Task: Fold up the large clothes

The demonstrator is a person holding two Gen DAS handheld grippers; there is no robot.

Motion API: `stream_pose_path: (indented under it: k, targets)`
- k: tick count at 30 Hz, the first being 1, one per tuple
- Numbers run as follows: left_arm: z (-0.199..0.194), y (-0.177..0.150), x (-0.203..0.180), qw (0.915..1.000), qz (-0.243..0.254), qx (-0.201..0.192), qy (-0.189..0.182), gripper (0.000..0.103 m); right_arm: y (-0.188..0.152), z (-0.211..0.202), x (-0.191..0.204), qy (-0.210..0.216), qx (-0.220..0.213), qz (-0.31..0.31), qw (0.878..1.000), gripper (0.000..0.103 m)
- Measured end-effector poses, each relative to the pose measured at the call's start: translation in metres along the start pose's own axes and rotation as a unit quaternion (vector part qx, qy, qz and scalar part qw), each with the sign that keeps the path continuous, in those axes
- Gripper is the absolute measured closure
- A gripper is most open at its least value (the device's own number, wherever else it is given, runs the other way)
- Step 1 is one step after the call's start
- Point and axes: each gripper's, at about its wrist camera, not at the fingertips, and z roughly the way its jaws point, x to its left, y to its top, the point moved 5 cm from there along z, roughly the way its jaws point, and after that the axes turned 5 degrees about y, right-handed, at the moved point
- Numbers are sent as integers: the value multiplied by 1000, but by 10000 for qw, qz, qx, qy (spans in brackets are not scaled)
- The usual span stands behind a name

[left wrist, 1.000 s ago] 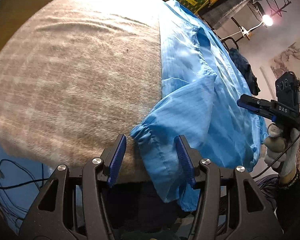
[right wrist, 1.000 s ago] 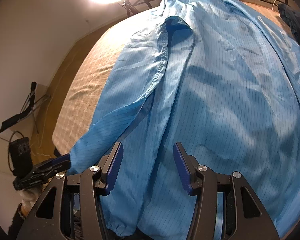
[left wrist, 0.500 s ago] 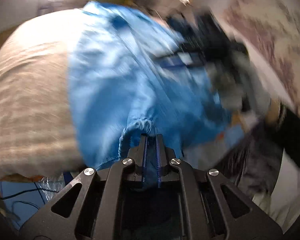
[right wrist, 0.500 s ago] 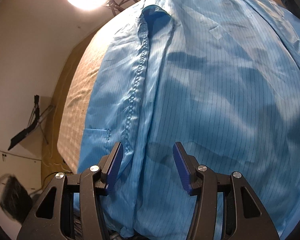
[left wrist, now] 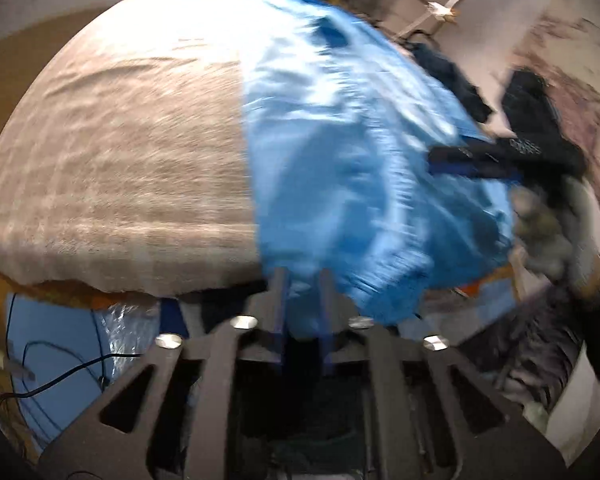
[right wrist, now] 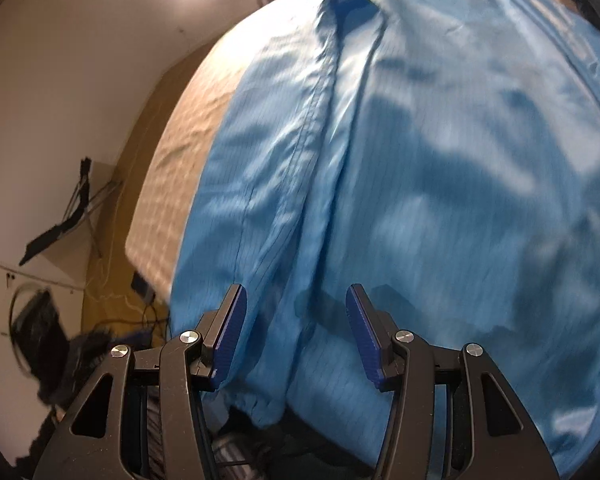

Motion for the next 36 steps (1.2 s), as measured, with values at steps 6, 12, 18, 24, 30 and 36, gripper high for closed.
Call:
stream_pose_path:
  k: [6, 12, 18, 24, 30, 36]
  targets:
    - [31, 1, -7, 9996, 66, 276, 68, 59, -13, 22, 7, 34, 340, 70, 9994, 51]
    - [37, 3, -6, 9996, -30, 259, 101, 100, -12, 27, 15, 140, 331, 65, 9993, 48]
    - [7, 9, 1, 9999, -3, -9, 170, 102, -13, 53, 44, 423, 577, -160, 9973, 95]
    - [6, 8, -3, 9972, 357, -76, 652, 102, -8, 62, 59, 415, 439, -342, 9976, 99]
    - [2, 2, -13, 9948, 484, -264, 861, 98, -20, 59, 52, -175, 550, -633, 9963, 95]
    - [-27, 3, -19, 9938, 507, -623, 768, 84, -26, 15, 49, -281, 54, -854, 9959, 85]
